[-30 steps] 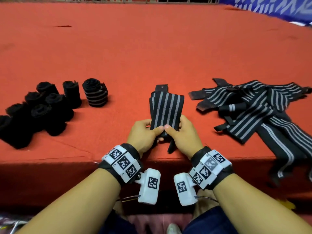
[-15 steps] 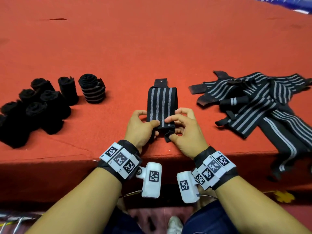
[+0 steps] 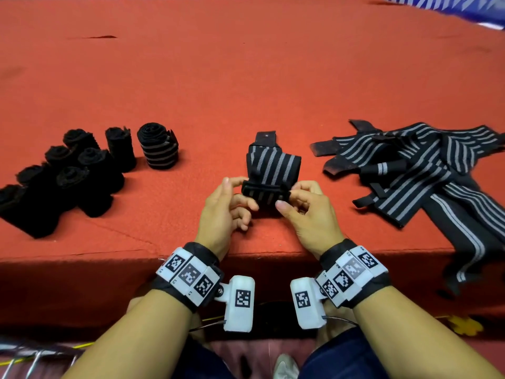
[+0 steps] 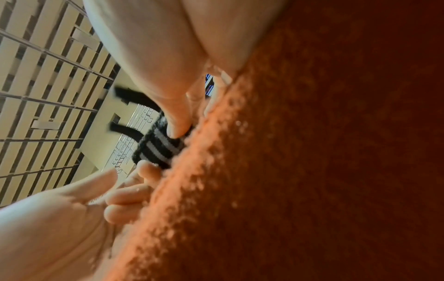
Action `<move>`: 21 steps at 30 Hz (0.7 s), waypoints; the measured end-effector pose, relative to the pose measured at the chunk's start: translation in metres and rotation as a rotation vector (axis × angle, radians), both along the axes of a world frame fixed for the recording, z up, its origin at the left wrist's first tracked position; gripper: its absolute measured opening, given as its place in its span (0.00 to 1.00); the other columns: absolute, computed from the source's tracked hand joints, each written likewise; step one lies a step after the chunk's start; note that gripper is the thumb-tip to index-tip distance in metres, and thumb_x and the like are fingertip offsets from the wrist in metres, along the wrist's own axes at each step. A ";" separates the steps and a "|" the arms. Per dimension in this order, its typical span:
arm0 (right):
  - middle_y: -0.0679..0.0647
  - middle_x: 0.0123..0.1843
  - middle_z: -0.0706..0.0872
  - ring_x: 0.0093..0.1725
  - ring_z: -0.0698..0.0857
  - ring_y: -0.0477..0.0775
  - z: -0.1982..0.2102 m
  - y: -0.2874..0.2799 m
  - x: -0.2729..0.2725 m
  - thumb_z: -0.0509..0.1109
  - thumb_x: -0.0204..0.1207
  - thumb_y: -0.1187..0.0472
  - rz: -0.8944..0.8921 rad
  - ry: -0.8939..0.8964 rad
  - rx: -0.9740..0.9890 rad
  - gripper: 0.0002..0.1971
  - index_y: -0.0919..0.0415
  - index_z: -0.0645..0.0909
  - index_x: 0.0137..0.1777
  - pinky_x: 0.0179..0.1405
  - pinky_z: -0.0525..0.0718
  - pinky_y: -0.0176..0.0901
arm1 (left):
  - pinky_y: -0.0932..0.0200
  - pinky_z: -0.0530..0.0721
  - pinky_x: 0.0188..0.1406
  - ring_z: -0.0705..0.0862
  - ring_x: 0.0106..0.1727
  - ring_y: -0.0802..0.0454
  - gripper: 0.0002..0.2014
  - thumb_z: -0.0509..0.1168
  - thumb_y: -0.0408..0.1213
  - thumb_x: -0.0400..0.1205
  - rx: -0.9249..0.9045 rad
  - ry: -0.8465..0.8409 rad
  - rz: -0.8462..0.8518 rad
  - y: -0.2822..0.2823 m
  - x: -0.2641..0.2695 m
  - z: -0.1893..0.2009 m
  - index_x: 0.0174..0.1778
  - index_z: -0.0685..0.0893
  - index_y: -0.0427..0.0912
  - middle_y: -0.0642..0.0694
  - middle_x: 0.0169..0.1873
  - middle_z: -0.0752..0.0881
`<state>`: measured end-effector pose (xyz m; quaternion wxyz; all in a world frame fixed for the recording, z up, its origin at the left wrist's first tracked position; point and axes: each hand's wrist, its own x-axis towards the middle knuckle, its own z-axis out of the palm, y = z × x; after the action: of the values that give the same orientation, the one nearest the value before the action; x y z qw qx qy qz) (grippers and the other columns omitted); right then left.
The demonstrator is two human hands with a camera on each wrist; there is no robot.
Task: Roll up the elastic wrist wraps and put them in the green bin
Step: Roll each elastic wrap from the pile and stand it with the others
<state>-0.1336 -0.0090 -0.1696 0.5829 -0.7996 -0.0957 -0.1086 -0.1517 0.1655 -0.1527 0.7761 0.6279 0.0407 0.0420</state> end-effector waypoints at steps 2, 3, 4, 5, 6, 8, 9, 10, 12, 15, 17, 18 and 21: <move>0.49 0.51 0.76 0.34 0.74 0.38 0.000 -0.001 0.000 0.79 0.76 0.67 -0.001 0.001 -0.020 0.06 0.58 0.86 0.41 0.38 0.75 0.27 | 0.63 0.76 0.21 0.76 0.22 0.53 0.15 0.51 0.34 0.91 -0.051 0.036 -0.012 0.003 0.000 0.002 0.53 0.84 0.38 0.41 0.30 0.85; 0.48 0.51 0.75 0.34 0.73 0.37 -0.001 -0.001 0.000 0.79 0.76 0.67 0.000 0.004 -0.028 0.06 0.57 0.86 0.40 0.38 0.75 0.27 | 0.63 0.77 0.22 0.76 0.23 0.53 0.14 0.53 0.28 0.88 -0.025 0.039 -0.029 0.004 -0.001 0.002 0.51 0.85 0.37 0.42 0.30 0.86; 0.47 0.51 0.75 0.34 0.73 0.38 -0.002 -0.001 0.000 0.79 0.76 0.67 0.004 0.009 -0.031 0.07 0.56 0.85 0.40 0.38 0.74 0.27 | 0.64 0.78 0.23 0.77 0.24 0.53 0.13 0.55 0.24 0.86 0.011 0.034 -0.048 0.004 -0.001 0.001 0.49 0.86 0.37 0.43 0.30 0.86; 0.46 0.51 0.74 0.34 0.73 0.38 -0.002 -0.001 0.000 0.79 0.76 0.67 0.009 0.016 -0.033 0.08 0.55 0.85 0.39 0.38 0.74 0.28 | 0.64 0.79 0.24 0.78 0.25 0.54 0.12 0.58 0.23 0.86 0.047 0.025 -0.060 0.004 -0.002 -0.001 0.48 0.86 0.38 0.43 0.30 0.86; 0.46 0.51 0.74 0.34 0.72 0.38 -0.002 -0.001 0.000 0.79 0.76 0.67 0.013 0.022 -0.032 0.09 0.54 0.84 0.38 0.39 0.74 0.28 | 0.64 0.79 0.25 0.78 0.25 0.54 0.10 0.61 0.25 0.86 0.074 0.014 -0.064 0.003 -0.002 -0.002 0.46 0.86 0.39 0.44 0.30 0.86; 0.48 0.52 0.74 0.36 0.74 0.42 0.000 0.000 -0.001 0.78 0.77 0.65 0.020 0.022 -0.022 0.14 0.50 0.82 0.33 0.40 0.74 0.31 | 0.64 0.81 0.25 0.79 0.25 0.54 0.07 0.66 0.33 0.87 0.111 -0.005 -0.051 0.001 -0.002 -0.004 0.43 0.86 0.41 0.43 0.29 0.86; 0.49 0.53 0.75 0.38 0.75 0.43 0.001 0.000 -0.002 0.78 0.78 0.63 0.020 0.016 -0.018 0.16 0.49 0.80 0.31 0.41 0.75 0.33 | 0.64 0.81 0.25 0.79 0.24 0.55 0.08 0.67 0.36 0.87 0.127 -0.010 -0.043 0.000 -0.001 -0.004 0.42 0.86 0.40 0.43 0.28 0.85; 0.51 0.54 0.76 0.42 0.77 0.44 0.001 0.000 -0.002 0.76 0.80 0.60 0.017 0.013 -0.017 0.17 0.48 0.80 0.30 0.44 0.77 0.36 | 0.64 0.82 0.25 0.80 0.24 0.55 0.09 0.68 0.38 0.87 0.142 -0.017 -0.040 -0.001 -0.001 -0.004 0.42 0.86 0.40 0.43 0.28 0.86; 0.53 0.57 0.77 0.50 0.81 0.48 0.000 0.001 -0.001 0.73 0.82 0.55 0.005 0.014 -0.017 0.16 0.48 0.83 0.30 0.52 0.80 0.46 | 0.63 0.82 0.25 0.80 0.24 0.55 0.12 0.67 0.41 0.87 0.190 -0.037 -0.035 -0.002 -0.001 -0.006 0.41 0.87 0.40 0.45 0.27 0.86; 0.50 0.56 0.77 0.53 0.82 0.51 -0.003 0.001 0.001 0.73 0.81 0.49 -0.021 0.041 0.003 0.15 0.49 0.86 0.32 0.53 0.81 0.47 | 0.59 0.78 0.27 0.77 0.26 0.56 0.16 0.66 0.48 0.88 0.338 -0.086 0.010 -0.002 0.001 -0.012 0.36 0.86 0.46 0.51 0.26 0.83; 0.49 0.53 0.75 0.45 0.79 0.45 -0.004 0.001 0.001 0.74 0.81 0.51 -0.036 0.027 -0.001 0.15 0.50 0.86 0.32 0.46 0.77 0.39 | 0.54 0.77 0.33 0.78 0.32 0.57 0.18 0.63 0.56 0.86 0.450 -0.120 0.032 -0.001 0.002 -0.015 0.38 0.86 0.47 0.50 0.29 0.84; 0.50 0.51 0.74 0.41 0.77 0.42 -0.003 0.001 0.000 0.75 0.81 0.53 -0.047 0.005 -0.012 0.14 0.50 0.86 0.33 0.43 0.75 0.35 | 0.52 0.78 0.38 0.79 0.35 0.57 0.20 0.62 0.57 0.86 0.497 -0.131 0.040 -0.001 0.002 -0.016 0.40 0.86 0.46 0.48 0.32 0.86; 0.51 0.49 0.72 0.37 0.73 0.37 -0.002 0.001 -0.002 0.77 0.79 0.58 -0.070 -0.034 -0.010 0.10 0.46 0.87 0.37 0.39 0.72 0.28 | 0.62 0.74 0.40 0.76 0.37 0.58 0.20 0.61 0.52 0.89 0.611 -0.130 0.073 -0.001 0.002 -0.016 0.39 0.85 0.41 0.47 0.35 0.81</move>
<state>-0.1358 -0.0084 -0.1715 0.5729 -0.8035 -0.0779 -0.1420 -0.1492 0.1641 -0.1689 0.5503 0.8263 -0.0010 0.1201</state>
